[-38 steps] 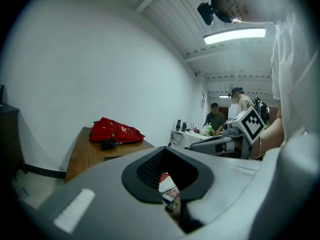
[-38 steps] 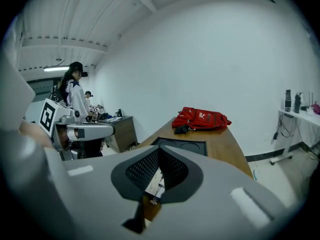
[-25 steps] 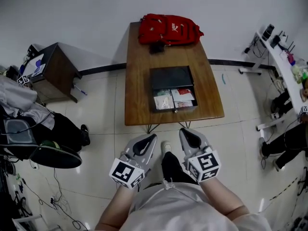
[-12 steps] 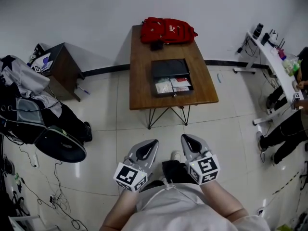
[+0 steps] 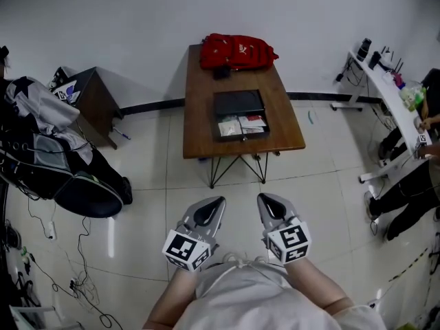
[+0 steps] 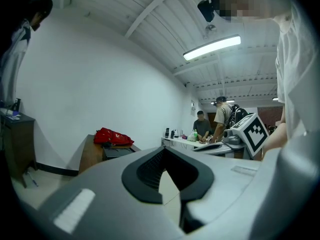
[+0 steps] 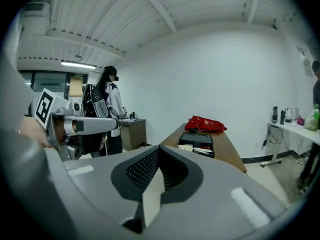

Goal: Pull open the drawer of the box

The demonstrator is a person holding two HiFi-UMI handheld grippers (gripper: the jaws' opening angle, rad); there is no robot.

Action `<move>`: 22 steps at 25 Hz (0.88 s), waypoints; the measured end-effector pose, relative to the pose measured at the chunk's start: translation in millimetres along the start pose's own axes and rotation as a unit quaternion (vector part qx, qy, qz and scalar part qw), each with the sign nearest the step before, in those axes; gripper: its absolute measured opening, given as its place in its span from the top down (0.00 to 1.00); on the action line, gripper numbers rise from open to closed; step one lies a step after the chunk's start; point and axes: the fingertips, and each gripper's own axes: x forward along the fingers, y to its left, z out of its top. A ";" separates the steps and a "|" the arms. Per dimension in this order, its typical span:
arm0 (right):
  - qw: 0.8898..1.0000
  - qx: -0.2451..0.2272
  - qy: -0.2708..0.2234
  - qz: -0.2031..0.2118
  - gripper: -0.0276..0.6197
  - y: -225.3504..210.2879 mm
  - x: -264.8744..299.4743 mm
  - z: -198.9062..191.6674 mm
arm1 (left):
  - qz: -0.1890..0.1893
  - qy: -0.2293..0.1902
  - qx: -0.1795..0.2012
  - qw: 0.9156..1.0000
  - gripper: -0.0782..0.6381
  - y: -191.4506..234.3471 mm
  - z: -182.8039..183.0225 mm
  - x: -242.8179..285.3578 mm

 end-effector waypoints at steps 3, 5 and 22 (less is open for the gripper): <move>1.000 -0.006 -0.007 0.003 0.95 6.5 -9.3 5.4 | 0.000 -0.003 0.001 1.000 0.88 -9.2 2.2 -7.8; 1.000 -0.009 -0.011 0.003 0.95 10.8 -15.9 6.1 | 0.001 -0.006 0.002 1.000 0.88 -15.6 -0.1 -12.4; 0.999 -0.017 -0.022 0.026 0.95 16.6 -42.7 -10.0 | 0.022 -0.009 0.014 1.000 0.88 -41.1 -13.9 -21.3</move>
